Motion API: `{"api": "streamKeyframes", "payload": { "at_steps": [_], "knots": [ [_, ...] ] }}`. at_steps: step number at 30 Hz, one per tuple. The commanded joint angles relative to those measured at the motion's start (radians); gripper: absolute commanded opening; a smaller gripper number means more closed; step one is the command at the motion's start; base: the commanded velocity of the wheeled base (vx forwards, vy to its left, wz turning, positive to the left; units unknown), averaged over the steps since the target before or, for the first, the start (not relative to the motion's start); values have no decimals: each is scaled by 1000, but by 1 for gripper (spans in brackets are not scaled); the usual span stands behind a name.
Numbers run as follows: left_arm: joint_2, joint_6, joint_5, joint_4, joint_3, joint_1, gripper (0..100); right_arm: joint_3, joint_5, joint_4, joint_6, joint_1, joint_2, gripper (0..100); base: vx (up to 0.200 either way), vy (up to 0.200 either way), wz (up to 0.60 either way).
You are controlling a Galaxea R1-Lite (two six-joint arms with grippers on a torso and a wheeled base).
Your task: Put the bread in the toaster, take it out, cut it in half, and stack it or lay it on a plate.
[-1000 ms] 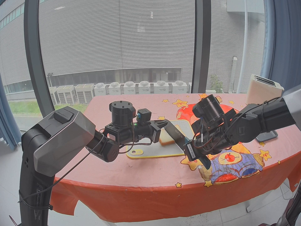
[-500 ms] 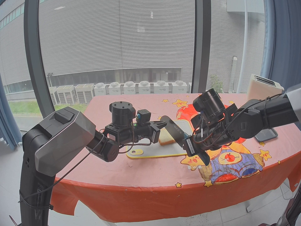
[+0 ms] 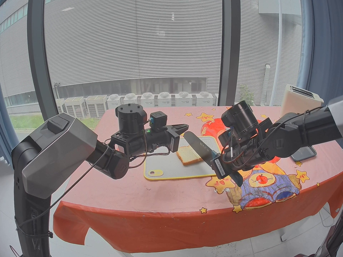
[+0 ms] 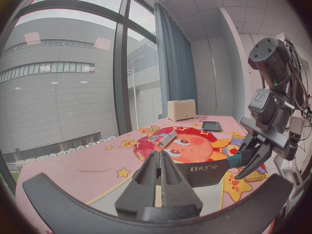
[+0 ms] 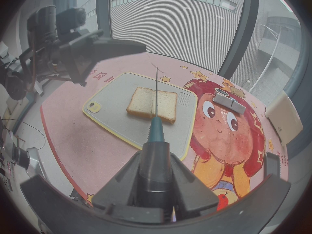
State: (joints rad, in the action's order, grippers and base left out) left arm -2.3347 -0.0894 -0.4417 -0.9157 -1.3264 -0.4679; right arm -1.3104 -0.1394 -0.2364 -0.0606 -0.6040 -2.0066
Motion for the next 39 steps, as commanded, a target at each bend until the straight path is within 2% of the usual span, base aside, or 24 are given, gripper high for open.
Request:
{"api": "streamKeyframes", "payload": {
  "at_steps": [1, 6, 7, 10, 39],
  "knots": [
    [26, 0, 1, -23, 18, -17, 0, 7, -23, -1, 10, -13, 8, 0, 0, 0, 0],
    [17, 2, 9, -23, 18, -35, 0, 16, -31, -3, 13, -28, 6, 0, 0, 0, 0],
    [14, 0, 34, -22, 16, -41, 0, 20, -32, -3, 12, -37, 0, 0, 0, 0, 0],
    [12, 2, 43, -17, 15, -54, 0, 19, -34, -1, 12, -45, -3, 0, 0, 0, 0],
    [-17, -7, 43, -15, 16, -55, 0, 10, -37, -1, -2, -31, -11, 0, 0, 0, 0]
  ]
}}
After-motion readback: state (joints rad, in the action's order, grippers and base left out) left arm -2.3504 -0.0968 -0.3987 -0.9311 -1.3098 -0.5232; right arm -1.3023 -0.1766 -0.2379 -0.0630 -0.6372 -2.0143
